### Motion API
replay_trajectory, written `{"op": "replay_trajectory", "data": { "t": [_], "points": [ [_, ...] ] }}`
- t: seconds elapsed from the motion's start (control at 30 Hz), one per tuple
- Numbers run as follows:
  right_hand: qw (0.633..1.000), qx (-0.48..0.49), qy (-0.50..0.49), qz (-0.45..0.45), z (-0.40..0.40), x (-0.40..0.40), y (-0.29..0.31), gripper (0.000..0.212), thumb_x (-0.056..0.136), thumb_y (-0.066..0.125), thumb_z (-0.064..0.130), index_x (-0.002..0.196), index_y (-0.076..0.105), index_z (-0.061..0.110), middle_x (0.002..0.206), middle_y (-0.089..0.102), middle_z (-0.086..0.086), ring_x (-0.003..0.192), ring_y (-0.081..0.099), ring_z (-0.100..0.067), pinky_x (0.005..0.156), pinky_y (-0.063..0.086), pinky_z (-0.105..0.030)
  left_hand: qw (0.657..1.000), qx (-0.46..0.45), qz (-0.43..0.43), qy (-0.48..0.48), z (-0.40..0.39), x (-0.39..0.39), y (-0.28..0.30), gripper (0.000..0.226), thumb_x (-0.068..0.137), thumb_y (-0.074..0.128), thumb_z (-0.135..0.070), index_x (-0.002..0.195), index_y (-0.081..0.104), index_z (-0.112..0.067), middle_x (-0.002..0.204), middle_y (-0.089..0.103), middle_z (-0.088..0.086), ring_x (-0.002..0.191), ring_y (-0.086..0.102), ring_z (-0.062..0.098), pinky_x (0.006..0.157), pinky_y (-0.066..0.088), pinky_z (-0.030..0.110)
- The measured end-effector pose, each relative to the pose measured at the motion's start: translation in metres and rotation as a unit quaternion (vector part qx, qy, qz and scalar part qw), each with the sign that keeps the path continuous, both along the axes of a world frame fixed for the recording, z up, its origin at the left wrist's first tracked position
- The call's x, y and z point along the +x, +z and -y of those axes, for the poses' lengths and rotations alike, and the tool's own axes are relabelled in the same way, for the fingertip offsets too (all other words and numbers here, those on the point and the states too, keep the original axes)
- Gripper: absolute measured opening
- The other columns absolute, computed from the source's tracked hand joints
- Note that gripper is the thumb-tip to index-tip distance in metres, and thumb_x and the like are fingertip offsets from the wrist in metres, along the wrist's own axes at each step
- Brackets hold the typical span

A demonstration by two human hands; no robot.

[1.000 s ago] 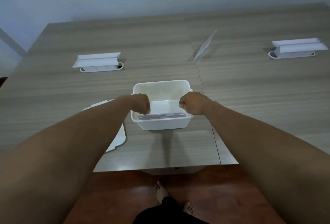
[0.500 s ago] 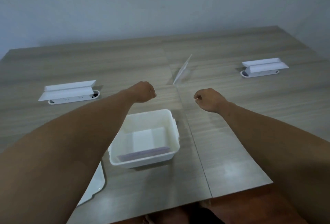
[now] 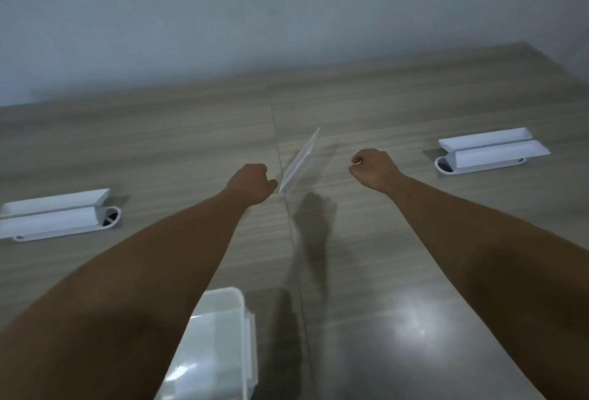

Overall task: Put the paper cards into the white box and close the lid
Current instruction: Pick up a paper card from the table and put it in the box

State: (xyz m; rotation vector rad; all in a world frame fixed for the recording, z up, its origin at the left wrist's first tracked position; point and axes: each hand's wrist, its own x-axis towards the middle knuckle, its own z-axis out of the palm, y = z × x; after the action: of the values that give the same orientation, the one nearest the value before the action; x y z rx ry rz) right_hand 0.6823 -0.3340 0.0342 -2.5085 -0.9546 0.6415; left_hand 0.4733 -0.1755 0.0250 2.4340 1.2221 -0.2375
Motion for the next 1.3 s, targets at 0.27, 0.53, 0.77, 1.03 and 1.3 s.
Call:
{"op": "replay_trajectory", "data": {
  "t": [0.27, 0.53, 0.77, 1.03, 1.3],
  "points": [
    [0.974, 0.078, -0.095, -0.190, -0.067, 0.045, -0.044, 0.018, 0.083, 0.057, 0.024, 0.075, 0.064, 0.008, 0.085, 0.064, -0.013, 0.084, 0.064, -0.030, 0.077, 0.053, -0.037, 0.997, 0.044, 0.039, 0.045, -0.012, 0.086, -0.050, 0.035, 0.093, 0.050, -0.023, 0.122, 0.059, -0.006, 0.121, 0.062, 0.016, 0.106, 0.061, 0.032, 0.083, 0.049, 0.039],
    [0.855, 0.190, -0.223, -0.429, -0.093, 0.049, -0.046, 0.023, 0.094, 0.051, 0.026, 0.110, 0.048, 0.010, 0.098, 0.062, -0.024, 0.088, 0.068, -0.038, 0.085, 0.059, -0.045, 0.989, 0.112, 0.096, -0.004, -0.009, 0.085, -0.060, 0.022, 0.088, 0.044, 0.004, 0.086, 0.065, -0.004, 0.076, 0.067, 0.018, 0.072, 0.063, 0.038, 0.067, 0.054, 0.047],
    [0.810, 0.243, -0.303, -0.439, -0.064, 0.014, -0.014, 0.025, 0.087, 0.045, -0.005, 0.110, 0.054, -0.008, 0.077, 0.064, -0.025, 0.058, 0.068, -0.035, 0.061, 0.063, -0.043, 0.974, 0.124, 0.154, -0.106, 0.026, 0.042, -0.024, 0.029, 0.098, 0.042, -0.020, 0.101, 0.067, -0.006, 0.084, 0.071, 0.016, 0.079, 0.065, 0.037, 0.073, 0.052, 0.044],
    [0.835, 0.286, -0.277, -0.379, -0.017, -0.065, 0.062, 0.016, 0.087, 0.042, -0.008, 0.084, 0.057, -0.007, 0.075, 0.067, -0.019, 0.064, 0.070, -0.030, 0.056, 0.061, -0.039, 0.971, 0.013, 0.214, -0.102, 0.047, -0.048, 0.033, 0.052, 0.098, 0.031, -0.051, 0.112, 0.066, -0.016, 0.116, 0.067, 0.006, 0.105, 0.061, 0.026, 0.092, 0.049, 0.039],
    [0.839, 0.339, -0.158, -0.395, 0.012, -0.163, 0.124, 0.020, 0.095, 0.045, 0.001, 0.110, 0.058, -0.005, 0.086, 0.067, -0.017, 0.072, 0.068, -0.028, 0.067, 0.061, -0.039, 0.928, -0.185, 0.304, 0.113, 0.024, -0.123, 0.079, 0.039, 0.097, 0.047, -0.038, 0.114, 0.063, -0.007, 0.120, 0.065, 0.014, 0.100, 0.062, 0.028, 0.080, 0.049, 0.033]
  ]
}}
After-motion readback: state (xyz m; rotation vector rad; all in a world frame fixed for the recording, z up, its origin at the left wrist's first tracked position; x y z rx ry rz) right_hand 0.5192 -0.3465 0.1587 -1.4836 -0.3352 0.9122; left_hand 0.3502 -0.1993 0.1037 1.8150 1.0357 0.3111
